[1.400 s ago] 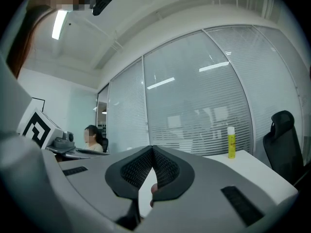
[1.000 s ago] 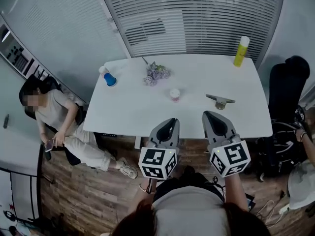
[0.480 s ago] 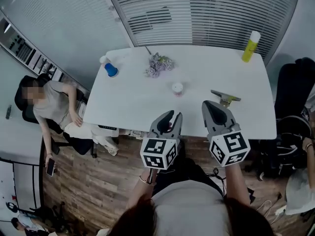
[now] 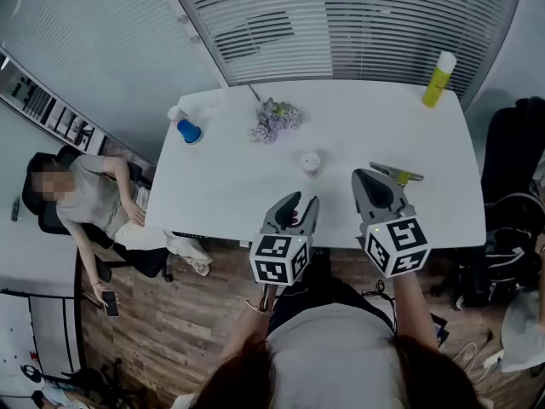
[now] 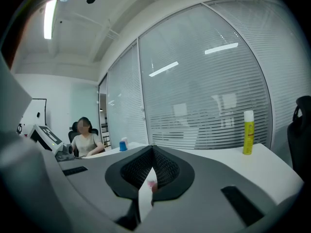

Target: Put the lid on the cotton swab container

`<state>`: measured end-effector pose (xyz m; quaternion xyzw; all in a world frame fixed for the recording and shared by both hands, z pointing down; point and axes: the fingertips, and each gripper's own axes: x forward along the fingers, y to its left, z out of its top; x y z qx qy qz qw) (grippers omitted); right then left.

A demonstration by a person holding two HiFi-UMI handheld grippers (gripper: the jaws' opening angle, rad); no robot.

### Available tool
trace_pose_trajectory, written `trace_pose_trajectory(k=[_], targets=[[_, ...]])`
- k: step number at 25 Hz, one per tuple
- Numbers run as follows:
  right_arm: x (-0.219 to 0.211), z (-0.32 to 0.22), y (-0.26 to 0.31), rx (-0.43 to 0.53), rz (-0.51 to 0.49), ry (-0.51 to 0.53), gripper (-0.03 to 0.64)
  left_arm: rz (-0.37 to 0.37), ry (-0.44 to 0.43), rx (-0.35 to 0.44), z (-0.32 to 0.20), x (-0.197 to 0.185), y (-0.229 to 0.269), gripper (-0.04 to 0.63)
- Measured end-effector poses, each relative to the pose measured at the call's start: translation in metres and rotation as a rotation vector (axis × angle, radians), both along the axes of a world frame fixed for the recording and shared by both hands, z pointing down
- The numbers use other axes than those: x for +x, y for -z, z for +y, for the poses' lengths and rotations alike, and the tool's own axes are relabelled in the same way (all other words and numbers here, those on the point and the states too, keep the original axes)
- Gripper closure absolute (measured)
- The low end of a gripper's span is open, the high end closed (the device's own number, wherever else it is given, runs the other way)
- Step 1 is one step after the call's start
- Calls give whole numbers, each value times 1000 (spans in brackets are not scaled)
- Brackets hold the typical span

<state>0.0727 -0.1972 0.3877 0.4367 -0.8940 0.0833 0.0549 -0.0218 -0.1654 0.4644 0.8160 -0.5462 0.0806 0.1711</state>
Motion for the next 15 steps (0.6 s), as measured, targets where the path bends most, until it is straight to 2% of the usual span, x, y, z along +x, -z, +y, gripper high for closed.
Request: trace_pose_trajectory(k=[15], targets=[[-9,-72,-37,-69,58,-56,594,-59,-77,-117,-65,-15,-61,376]])
